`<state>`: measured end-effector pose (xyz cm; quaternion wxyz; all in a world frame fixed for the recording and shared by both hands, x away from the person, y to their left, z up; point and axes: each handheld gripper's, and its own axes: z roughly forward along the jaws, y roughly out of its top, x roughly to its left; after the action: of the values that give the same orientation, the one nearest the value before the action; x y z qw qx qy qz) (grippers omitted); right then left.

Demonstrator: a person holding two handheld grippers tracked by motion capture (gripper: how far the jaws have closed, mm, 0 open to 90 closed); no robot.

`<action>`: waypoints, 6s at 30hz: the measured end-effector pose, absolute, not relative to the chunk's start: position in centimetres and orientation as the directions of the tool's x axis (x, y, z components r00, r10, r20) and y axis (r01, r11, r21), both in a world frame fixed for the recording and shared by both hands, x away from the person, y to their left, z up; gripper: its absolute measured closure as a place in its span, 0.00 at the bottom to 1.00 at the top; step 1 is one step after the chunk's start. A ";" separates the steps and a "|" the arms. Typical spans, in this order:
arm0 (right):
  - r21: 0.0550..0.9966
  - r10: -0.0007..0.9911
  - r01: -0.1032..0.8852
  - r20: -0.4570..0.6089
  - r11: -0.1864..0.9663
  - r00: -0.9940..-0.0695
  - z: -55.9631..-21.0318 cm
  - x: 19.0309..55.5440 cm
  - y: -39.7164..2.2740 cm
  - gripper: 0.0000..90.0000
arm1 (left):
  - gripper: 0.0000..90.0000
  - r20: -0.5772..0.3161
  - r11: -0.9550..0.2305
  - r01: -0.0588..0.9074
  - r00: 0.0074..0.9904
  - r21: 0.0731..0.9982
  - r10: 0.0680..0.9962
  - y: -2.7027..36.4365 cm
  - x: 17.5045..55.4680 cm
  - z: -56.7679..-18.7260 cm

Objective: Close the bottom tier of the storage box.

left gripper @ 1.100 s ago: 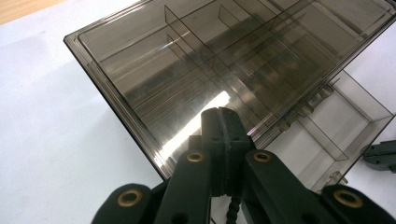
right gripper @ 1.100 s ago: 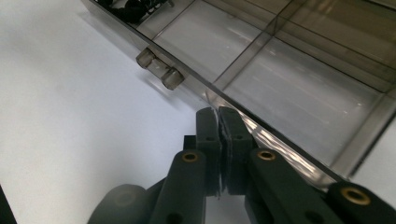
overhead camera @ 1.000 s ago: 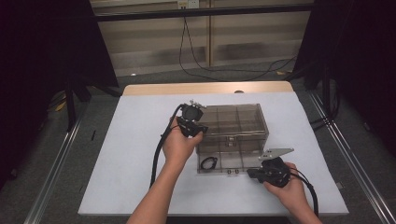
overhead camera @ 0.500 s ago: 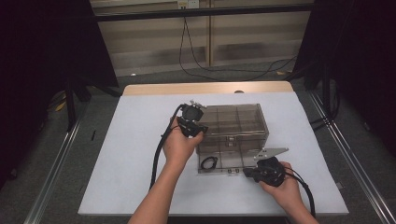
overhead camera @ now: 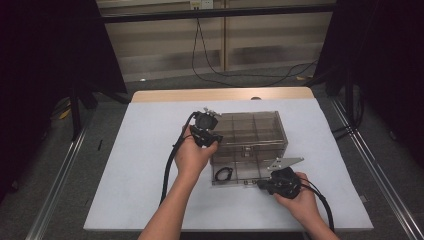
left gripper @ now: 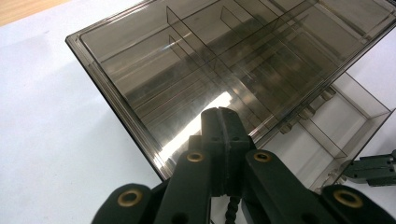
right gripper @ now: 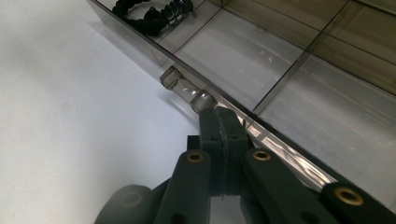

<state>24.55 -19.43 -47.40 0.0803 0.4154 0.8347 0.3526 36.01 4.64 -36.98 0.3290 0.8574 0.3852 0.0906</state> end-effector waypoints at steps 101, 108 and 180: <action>0.672 0.784 0.631 0.119 0.389 -0.610 -47.0 26.8 -18.5 1.00 | 1.00 -0.099 -0.492 0.603 0.689 0.627 0.718 3.8 35.9 -36.9; 0.670 0.783 0.628 0.110 0.397 -0.612 -47.0 26.9 -18.5 1.00 | 1.00 -0.117 -0.483 0.611 0.687 0.628 0.717 4.1 36.1 -37.0; 0.672 0.796 0.619 0.072 0.406 -0.601 -46.5 27.8 -17.9 1.00 | 1.00 -0.140 -0.446 0.626 0.665 0.639 0.733 4.2 35.8 -37.2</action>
<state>27.84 -17.86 -46.48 0.1310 0.4271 0.8283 0.3382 35.85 4.20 -37.18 0.3402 0.8466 0.4016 0.0787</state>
